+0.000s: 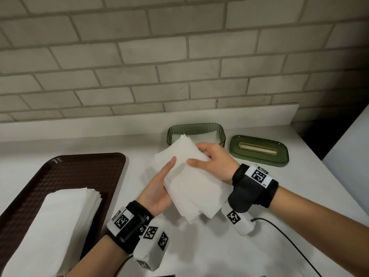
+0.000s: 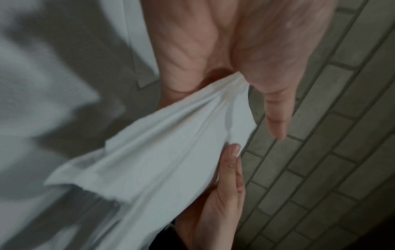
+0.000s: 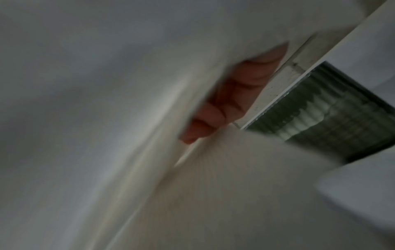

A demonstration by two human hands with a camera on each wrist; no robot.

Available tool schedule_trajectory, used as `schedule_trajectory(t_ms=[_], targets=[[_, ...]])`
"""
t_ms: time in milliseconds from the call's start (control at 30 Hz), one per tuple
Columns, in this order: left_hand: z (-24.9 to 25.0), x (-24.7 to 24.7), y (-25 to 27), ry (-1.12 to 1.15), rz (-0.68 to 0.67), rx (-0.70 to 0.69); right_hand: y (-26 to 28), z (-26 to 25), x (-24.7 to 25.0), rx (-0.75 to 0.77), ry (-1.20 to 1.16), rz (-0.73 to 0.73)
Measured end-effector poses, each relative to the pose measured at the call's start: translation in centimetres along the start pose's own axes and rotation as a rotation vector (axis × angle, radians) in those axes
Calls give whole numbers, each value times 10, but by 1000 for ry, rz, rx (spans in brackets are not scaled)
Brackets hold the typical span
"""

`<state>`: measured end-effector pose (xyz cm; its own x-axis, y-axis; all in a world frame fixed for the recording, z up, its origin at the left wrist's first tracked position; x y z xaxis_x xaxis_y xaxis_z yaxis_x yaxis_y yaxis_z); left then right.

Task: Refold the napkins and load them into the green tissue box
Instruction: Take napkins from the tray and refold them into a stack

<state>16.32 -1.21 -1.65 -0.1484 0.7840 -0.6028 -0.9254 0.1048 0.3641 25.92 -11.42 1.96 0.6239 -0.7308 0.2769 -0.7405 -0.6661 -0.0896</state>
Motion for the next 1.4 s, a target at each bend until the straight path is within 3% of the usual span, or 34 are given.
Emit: schedule_trajectory(t_ms=[267,400,500,633,867,1100,1300,1400], targets=[[11,25,-13,121,107,-78,7,2,12,34,176,156],[23,18,-9,226,61,-211,21,24,0,-67,-57,4],[25,28,-9,150,78,-238,25,21,4,4,-18,25],[39,59,2,-37,258,-347,22,26,30,25,-117,99],[27,64,8,-568,397,-471,19,52,27,53,-44,76],[8,53,-9,-651,447,-451,19,71,-3,-87,-52,73],[19,42,-2,-668,503,-618,15,52,5,76,-40,226],[22,28,10,-760,433,-712,21,47,6,126,-40,221]])
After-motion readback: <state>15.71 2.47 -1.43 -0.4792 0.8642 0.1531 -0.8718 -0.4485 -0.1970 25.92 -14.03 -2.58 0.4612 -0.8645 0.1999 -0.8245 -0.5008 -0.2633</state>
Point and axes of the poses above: each hand's wrist, its own y-axis away from the middle knuckle, its own x-axis out of the back of the hand, z = x × y, the point moved 7 cm from there along -y, towards the middle knuckle, and after that the axes turned 4 degrees about x, right-handed, at the moved point
